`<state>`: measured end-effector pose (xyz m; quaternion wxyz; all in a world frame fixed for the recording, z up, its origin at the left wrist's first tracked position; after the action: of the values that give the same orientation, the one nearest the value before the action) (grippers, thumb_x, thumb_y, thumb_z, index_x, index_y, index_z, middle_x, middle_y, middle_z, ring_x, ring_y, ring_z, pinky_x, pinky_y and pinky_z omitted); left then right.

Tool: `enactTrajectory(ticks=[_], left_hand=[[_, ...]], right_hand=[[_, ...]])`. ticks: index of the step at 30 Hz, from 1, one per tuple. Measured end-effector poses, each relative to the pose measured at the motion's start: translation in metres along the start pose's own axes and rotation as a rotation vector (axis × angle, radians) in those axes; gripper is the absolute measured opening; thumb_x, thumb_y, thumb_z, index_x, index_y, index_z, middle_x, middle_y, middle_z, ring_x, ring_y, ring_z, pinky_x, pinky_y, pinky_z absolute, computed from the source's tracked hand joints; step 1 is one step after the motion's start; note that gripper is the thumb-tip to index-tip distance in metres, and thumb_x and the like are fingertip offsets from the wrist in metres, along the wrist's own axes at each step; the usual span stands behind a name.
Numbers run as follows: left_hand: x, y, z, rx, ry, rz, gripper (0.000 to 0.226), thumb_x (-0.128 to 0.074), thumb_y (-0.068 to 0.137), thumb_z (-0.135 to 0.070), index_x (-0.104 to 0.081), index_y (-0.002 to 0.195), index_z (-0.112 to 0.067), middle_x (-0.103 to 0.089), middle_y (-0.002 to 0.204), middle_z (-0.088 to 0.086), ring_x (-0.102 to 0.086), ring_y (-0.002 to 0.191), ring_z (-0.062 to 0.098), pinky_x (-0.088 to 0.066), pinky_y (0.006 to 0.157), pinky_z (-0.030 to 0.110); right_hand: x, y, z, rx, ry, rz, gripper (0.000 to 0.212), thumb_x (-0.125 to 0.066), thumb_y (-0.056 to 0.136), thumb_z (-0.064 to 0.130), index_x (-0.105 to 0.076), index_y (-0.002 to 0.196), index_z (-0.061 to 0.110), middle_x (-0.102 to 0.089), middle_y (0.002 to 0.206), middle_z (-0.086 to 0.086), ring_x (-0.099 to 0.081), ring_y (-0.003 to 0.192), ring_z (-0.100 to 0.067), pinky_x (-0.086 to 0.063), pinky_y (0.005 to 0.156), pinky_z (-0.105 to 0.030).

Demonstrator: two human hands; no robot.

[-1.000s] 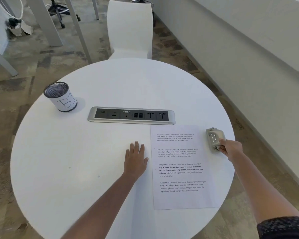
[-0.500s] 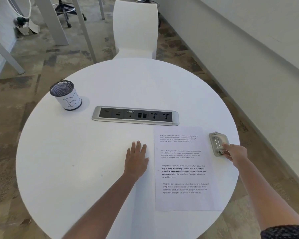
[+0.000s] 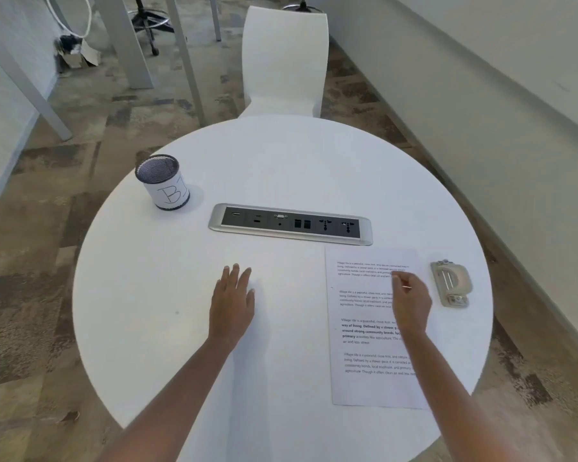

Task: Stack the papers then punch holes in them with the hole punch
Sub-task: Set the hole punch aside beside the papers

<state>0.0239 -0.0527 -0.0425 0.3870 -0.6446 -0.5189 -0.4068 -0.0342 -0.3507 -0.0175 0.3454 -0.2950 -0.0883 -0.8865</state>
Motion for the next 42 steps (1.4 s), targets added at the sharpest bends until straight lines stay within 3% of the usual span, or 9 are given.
enactTrajectory(ticks=[4,13,17,25,35,42], left_hand=[[0.015,-0.004,0.03,0.055,-0.051,-0.03,0.045,-0.035,0.097,-0.015,-0.033,0.142,-0.011,-0.023,0.156,0.011,-0.014,0.146,0.024,-0.016,0.119,0.036],[0.035,-0.012,0.09,0.139,-0.088,-0.076,0.044,-0.035,0.097,-0.011,-0.036,0.141,-0.008,-0.027,0.154,0.013,-0.017,0.146,0.026,-0.018,0.119,0.038],[0.037,-0.016,0.112,0.179,-0.098,-0.076,0.045,-0.033,0.097,-0.011,-0.034,0.142,-0.007,-0.027,0.154,0.013,-0.018,0.145,0.026,-0.017,0.119,0.038],[0.041,-0.017,0.149,0.208,-0.084,-0.058,0.045,-0.034,0.098,-0.013,-0.032,0.142,-0.004,-0.028,0.153,0.016,-0.019,0.145,0.028,-0.017,0.118,0.038],[0.039,-0.017,0.165,0.138,-0.036,-0.031,0.043,-0.036,0.097,-0.012,-0.036,0.139,-0.002,-0.026,0.153,0.017,-0.024,0.143,0.03,-0.019,0.117,0.041],[0.038,-0.015,0.171,0.061,0.068,-0.012,0.042,-0.047,0.093,-0.008,-0.044,0.133,0.003,-0.039,0.145,0.024,-0.039,0.133,0.04,-0.034,0.109,0.051]], right_hand=[[-0.041,-0.042,0.015,0.019,0.011,0.168,0.02,-0.052,0.09,0.009,-0.067,0.103,0.005,-0.069,0.101,-0.013,-0.055,0.083,-0.014,-0.038,0.075,-0.022],[-0.109,-0.118,0.029,0.042,-0.041,0.423,0.018,-0.054,0.087,0.005,-0.07,0.096,0.005,-0.071,0.099,-0.011,-0.058,0.084,-0.015,-0.035,0.068,-0.011],[-0.132,-0.145,0.035,0.084,-0.093,0.534,0.017,-0.054,0.088,0.007,-0.07,0.095,0.007,-0.07,0.099,-0.008,-0.063,0.091,-0.018,-0.044,0.079,-0.018],[-0.164,-0.175,0.06,0.433,-0.385,0.718,0.021,-0.049,0.091,0.016,-0.068,0.099,0.009,-0.064,0.1,-0.008,-0.057,0.098,-0.021,-0.043,0.079,-0.027],[-0.173,-0.186,0.064,0.641,-0.642,0.706,0.027,-0.038,0.097,0.016,-0.062,0.105,0.008,-0.06,0.108,-0.006,-0.052,0.104,-0.022,-0.047,0.081,-0.034],[-0.176,-0.187,0.065,0.712,-0.764,0.686,0.026,-0.031,0.097,0.012,-0.056,0.104,0.008,-0.056,0.107,-0.007,-0.051,0.101,-0.022,-0.048,0.078,-0.035]])
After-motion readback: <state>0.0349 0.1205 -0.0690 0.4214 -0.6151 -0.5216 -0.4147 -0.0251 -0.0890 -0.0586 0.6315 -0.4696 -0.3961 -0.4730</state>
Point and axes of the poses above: each hand's wrist, its own y-axis towards the middle knuckle, its own x-axis out of the back of the hand, z = x × y, the point moved 3 cm from there along y, towards the middle knuckle
